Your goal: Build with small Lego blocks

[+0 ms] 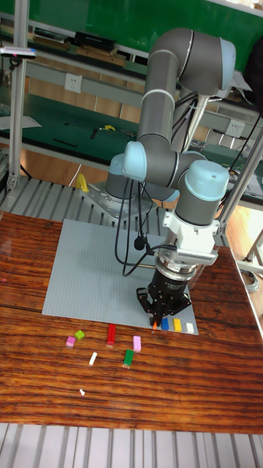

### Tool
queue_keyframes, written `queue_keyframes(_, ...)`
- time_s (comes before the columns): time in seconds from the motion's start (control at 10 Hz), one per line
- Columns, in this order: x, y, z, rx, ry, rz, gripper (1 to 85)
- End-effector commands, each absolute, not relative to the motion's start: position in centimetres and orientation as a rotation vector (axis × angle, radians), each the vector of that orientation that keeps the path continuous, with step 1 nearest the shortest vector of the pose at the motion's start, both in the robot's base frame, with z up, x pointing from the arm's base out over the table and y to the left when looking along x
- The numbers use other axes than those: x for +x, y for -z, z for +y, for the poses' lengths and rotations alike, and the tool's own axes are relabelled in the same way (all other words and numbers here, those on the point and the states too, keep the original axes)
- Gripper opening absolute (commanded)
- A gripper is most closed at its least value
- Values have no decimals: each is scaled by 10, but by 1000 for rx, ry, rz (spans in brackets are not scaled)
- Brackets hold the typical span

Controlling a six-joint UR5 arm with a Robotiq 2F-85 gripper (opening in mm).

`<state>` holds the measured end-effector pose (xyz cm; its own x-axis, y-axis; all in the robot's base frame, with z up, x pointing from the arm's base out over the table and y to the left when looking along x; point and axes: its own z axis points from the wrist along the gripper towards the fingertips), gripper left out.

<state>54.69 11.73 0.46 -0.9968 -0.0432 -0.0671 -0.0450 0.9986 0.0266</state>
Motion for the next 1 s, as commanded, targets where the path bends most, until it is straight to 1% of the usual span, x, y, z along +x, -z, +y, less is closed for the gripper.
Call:
queue_keyframes(0.0, 543, -9, 117, -38, -64, 3084, 67)
queue_keyframes(0.9, 547, -7, 122, -23, -81, 3067, 67)
